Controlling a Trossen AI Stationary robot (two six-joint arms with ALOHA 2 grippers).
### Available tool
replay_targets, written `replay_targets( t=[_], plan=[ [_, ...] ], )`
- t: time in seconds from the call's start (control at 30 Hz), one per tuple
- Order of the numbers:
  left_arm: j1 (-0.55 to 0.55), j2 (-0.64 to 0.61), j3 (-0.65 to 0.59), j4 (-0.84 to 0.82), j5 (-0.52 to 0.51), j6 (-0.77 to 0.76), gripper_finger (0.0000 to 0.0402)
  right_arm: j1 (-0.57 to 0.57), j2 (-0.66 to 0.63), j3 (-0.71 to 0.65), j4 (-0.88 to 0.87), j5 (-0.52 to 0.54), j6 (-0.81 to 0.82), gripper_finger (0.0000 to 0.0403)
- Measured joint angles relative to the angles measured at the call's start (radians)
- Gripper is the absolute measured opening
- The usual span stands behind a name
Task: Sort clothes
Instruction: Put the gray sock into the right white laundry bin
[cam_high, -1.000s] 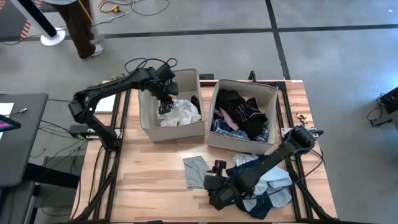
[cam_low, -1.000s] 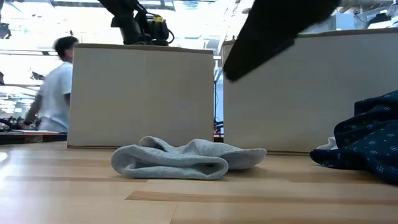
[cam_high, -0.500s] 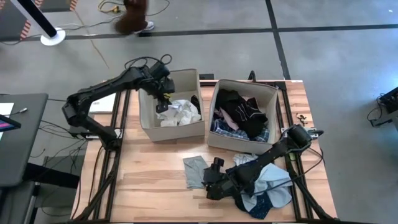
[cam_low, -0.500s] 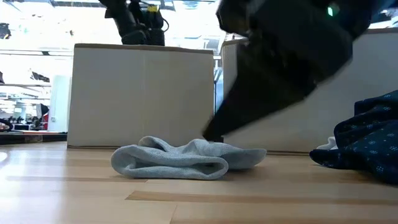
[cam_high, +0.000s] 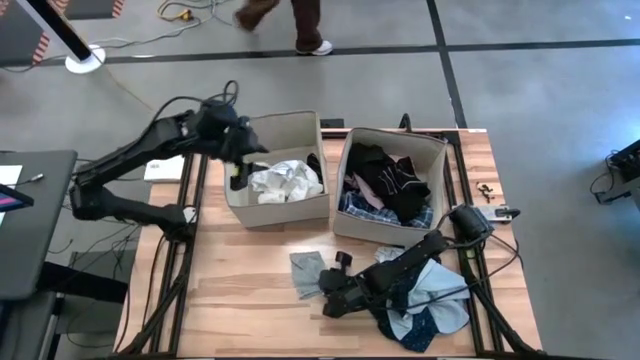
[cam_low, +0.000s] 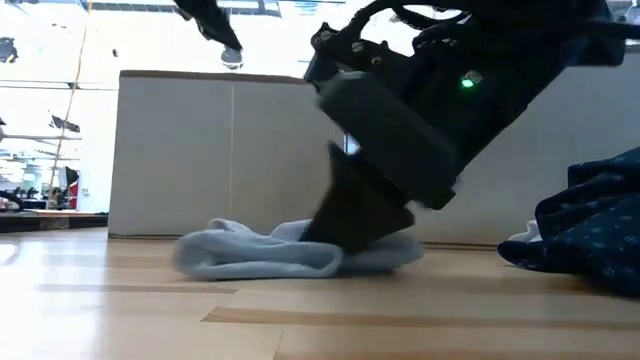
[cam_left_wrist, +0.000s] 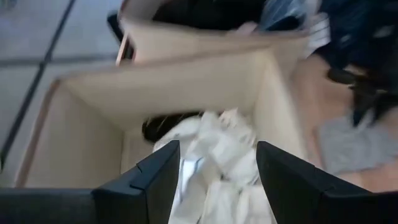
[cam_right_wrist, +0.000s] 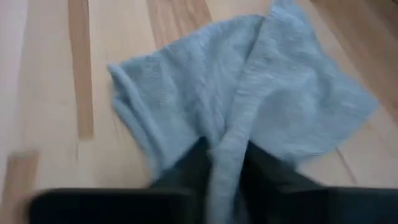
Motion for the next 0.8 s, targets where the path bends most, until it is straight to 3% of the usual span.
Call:
replay_targets(
  t=[0.07, 0.1, 0.4, 0.57, 0.67, 0.8],
  plan=[
    [-0.042, -0.037, 0.0, 0.014, 0.0, -0.003, 0.0207, 0.008, -0.038, -0.006, -0.051, 0.002, -0.039, 0.0032],
    [-0.063, -0.052, 0.0, 0.021, 0.0, -0.008, 0.0207, 0.011, -0.059, -0.01, -0.068, 0.003, -0.055, 0.0019],
    [-0.238, -0.092, -0.009, 0.061, -0.001, -0.043, 0.0207, 0.076, -0.369, 0.036, -0.283, 0.169, -0.157, 0.0004],
    [-0.352, -0.047, -0.076, 0.088, 0.0, -0.039, 0.0207, 0.123, -0.563, 0.09, -0.431, 0.34, -0.215, 0.0002],
    [-0.422, -0.006, -0.128, 0.159, -0.001, -0.041, 0.0207, 0.133, -0.649, 0.109, -0.604, 0.447, -0.186, 0.0002],
    [-0.517, 0.074, -0.188, 0.317, 0.0, -0.038, 0.0207, 0.09, -0.757, 0.121, -0.82, 0.457, -0.064, 0.0001]
  ],
)
